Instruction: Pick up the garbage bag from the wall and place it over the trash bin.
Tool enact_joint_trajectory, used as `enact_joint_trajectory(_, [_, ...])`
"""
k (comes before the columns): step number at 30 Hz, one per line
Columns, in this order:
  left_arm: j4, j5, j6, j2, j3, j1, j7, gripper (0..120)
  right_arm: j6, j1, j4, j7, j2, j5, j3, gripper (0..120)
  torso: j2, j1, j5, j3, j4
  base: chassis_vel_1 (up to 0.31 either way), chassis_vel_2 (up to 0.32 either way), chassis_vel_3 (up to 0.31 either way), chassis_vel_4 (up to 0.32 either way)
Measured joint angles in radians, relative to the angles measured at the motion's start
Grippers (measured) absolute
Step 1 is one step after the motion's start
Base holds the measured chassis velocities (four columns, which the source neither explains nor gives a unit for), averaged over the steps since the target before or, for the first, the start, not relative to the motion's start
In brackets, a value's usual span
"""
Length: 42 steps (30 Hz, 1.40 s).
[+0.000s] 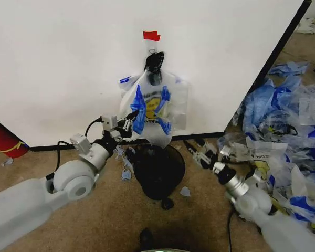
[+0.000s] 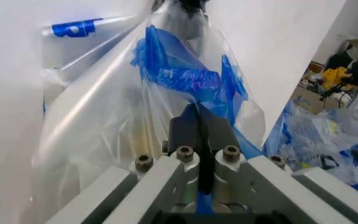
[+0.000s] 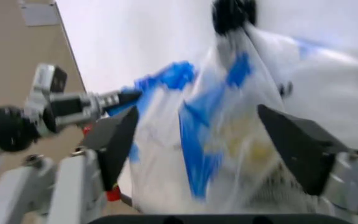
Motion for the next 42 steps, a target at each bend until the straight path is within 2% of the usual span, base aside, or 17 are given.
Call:
enact_joint_trajectory(5, [0.003, 0.001, -0.003, 0.003, -0.014, 0.017, 0.000, 0, -0.028, 0.099, -0.004, 0.032, -0.030, 0.016, -0.048, 90, 0.000, 0.000, -0.0004, 0.000, 0.0001, 0.000, 0.000, 0.000, 0.000])
enact_joint_trajectory(6, [0.006, 0.003, -0.006, 0.003, -0.023, 0.024, 0.000, 0, -0.038, 0.182, -0.032, 0.045, -0.042, 0.029, -0.096, 97, 0.000, 0.000, -0.0003, 0.000, 0.0002, 0.000, 0.000, 0.000, 0.000])
enact_joint_trajectory(8, [0.006, 0.003, -0.008, 0.003, -0.030, 0.027, 0.000, 0, -0.042, 0.244, -0.056, 0.049, -0.046, 0.042, -0.139, 99, 0.000, 0.000, -0.0005, 0.000, 0.0002, 0.000, 0.000, 0.000, 0.000])
enact_joint_trajectory(10, [0.006, 0.003, -0.008, 0.003, -0.032, 0.028, 0.000, 0, -0.043, 0.257, -0.061, 0.050, -0.046, 0.044, -0.149, 99, 0.000, 0.000, -0.0005, 0.000, 0.0003, 0.000, 0.000, 0.000, 0.000])
enact_joint_trajectory(11, [0.006, 0.003, -0.010, 0.004, -0.041, 0.031, 0.001, 0, -0.059, 0.331, -0.085, 0.071, -0.045, 0.052, -0.217, 100, 0.000, 0.000, -0.0001, 0.000, 0.0004, 0.000, 0.000, 0.000, 0.000])
enact_joint_trajectory(16, [0.009, 0.005, -0.011, 0.007, -0.075, 0.050, 0.001, 0, -0.094, 0.469, -0.129, 0.140, -0.006, 0.013, -0.402, 100, 0.000, 0.000, 0.0000, 0.000, 0.0004, 0.000, 0.000, 0.000, 0.000])
enact_joint_trajectory(18, [0.009, 0.008, -0.012, 0.008, -0.089, 0.061, 0.002, 0, -0.102, 0.494, -0.129, 0.167, 0.011, -0.005, -0.444, 100, 0.000, 0.000, -0.0003, 0.000, 0.0004, 0.000, 0.000, 0.000, 0.000])
enact_joint_trajectory(22, [0.007, 0.018, -0.013, 0.008, -0.119, 0.093, 0.004, 0, -0.115, 0.539, -0.143, 0.214, 0.052, -0.026, -0.504, 100, 0.000, 0.000, -0.0003, 0.000, 0.0001, 0.000, 0.000, 0.000, 0.000])
enact_joint_trajectory(28, [0.001, 0.026, -0.014, 0.008, -0.136, 0.116, 0.005, 0, -0.136, 0.569, -0.155, 0.252, 0.072, -0.049, -0.532, 100, 0.000, 0.000, -0.0003, 0.000, 0.0002, 0.000, 0.000, 0.000, 0.000])
enact_joint_trajectory(33, [-0.007, 0.024, -0.014, 0.007, -0.140, 0.114, 0.005, 0, -0.144, 0.576, -0.172, 0.284, 0.081, -0.090, -0.544, 91, 0.000, 0.000, -0.0002, 0.000, 0.0001, 0.000, 0.000, 0.000, 0.000])
enact_joint_trajectory(39, [-0.019, 0.023, -0.011, 0.006, -0.132, 0.111, 0.005, 0, -0.128, 0.550, -0.150, 0.270, 0.088, -0.104, -0.539, 70, 0.000, 0.000, -0.0002, 0.000, 0.0001, 0.000, 0.000, 0.000, 0.000])
enact_joint_trajectory(42, [-0.019, 0.023, -0.010, 0.006, -0.131, 0.113, 0.005, 0, -0.127, 0.539, -0.139, 0.273, 0.083, -0.111, -0.527, 67, 0.000, 0.000, -0.0001, 0.000, 0.0002, 0.000, 0.000, 0.000, 0.000])
